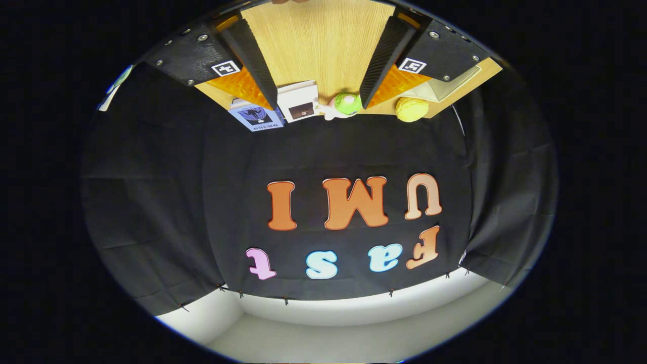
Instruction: Open the storage box then place both shoes into the box .Put the left shoe in first, then the right shoe, with the right side of both shoes facing outward in a uniform manner.
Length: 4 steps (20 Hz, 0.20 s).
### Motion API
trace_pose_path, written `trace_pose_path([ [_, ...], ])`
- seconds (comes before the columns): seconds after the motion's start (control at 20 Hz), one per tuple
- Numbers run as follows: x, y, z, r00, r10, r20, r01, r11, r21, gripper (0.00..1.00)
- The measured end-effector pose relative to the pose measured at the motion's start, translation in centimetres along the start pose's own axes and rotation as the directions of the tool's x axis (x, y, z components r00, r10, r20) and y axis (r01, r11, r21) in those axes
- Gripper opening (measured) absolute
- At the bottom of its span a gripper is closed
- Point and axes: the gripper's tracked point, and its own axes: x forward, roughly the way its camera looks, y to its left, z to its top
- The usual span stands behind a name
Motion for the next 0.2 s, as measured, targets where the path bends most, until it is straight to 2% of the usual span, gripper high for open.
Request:
trace_pose_path([
  [0.2,-0.03,-1.29,-0.11,0.999,-0.004,0.033,0.004,1.0,-0.001,0.98],
])
